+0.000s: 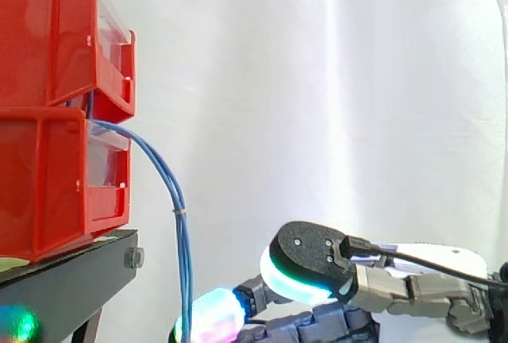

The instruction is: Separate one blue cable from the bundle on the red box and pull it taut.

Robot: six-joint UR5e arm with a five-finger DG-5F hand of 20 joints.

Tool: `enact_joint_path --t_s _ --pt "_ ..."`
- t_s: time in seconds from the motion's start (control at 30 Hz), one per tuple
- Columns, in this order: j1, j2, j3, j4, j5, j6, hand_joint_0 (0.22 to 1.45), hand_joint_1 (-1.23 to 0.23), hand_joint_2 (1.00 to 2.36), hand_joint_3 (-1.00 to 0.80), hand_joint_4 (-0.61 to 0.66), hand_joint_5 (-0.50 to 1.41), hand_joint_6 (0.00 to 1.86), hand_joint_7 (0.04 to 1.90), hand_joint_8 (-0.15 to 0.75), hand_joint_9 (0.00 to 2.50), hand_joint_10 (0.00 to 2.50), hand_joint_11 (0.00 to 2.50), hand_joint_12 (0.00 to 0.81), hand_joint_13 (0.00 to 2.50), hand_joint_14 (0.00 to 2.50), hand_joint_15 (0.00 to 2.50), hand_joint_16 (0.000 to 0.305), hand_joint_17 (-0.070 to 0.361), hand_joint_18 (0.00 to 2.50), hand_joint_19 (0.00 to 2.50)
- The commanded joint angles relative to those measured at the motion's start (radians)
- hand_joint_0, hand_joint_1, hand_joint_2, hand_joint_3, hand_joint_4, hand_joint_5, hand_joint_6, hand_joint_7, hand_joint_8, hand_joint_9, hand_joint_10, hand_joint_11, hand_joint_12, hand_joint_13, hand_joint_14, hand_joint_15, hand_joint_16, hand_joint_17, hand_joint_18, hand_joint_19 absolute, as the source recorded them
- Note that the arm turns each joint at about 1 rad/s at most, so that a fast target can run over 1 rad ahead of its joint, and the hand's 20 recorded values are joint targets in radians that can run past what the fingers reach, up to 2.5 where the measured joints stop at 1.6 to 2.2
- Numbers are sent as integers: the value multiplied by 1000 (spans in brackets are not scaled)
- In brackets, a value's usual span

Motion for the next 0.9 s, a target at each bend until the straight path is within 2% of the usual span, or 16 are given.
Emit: enact_joint_path --t_s 0.0,0.17,0.27,0.47,0.57,0.63,0.7,0.87 --pt "5 -1 17 4 -4 -28 534 -529 1000 -500 195 -219 501 668 291 480 1 56 332 415 3 147 44 99 488 295" --pt "11 -1 17 36 1 -60 535 -528 1000 -500 197 -218 501 671 291 491 1 53 331 420 3 145 44 99 493 306" --pt "13 -1 17 79 2 -77 535 -528 1000 -500 196 -217 501 670 292 499 1 61 330 426 5 149 44 99 495 305" --pt "14 -8 17 91 2 -85 536 -527 1000 -500 199 -218 501 669 293 506 0 71 331 430 5 153 44 99 496 304" --pt "16 -42 20 108 1 -77 535 -528 1000 -500 199 -217 501 671 295 511 0 72 333 435 4 155 44 99 498 300" --pt "18 -71 39 168 -1 -51 536 -528 1000 -500 199 -217 501 671 294 513 0 74 332 438 3 155 44 98 500 305" --pt "19 -73 40 193 2 -42 536 -529 1000 -500 199 -217 501 671 296 518 3 77 333 439 3 155 44 99 501 303" --pt "22 -71 40 174 -1 -26 536 -529 1000 -500 208 -214 501 670 297 527 2 81 334 446 4 153 44 98 508 303"
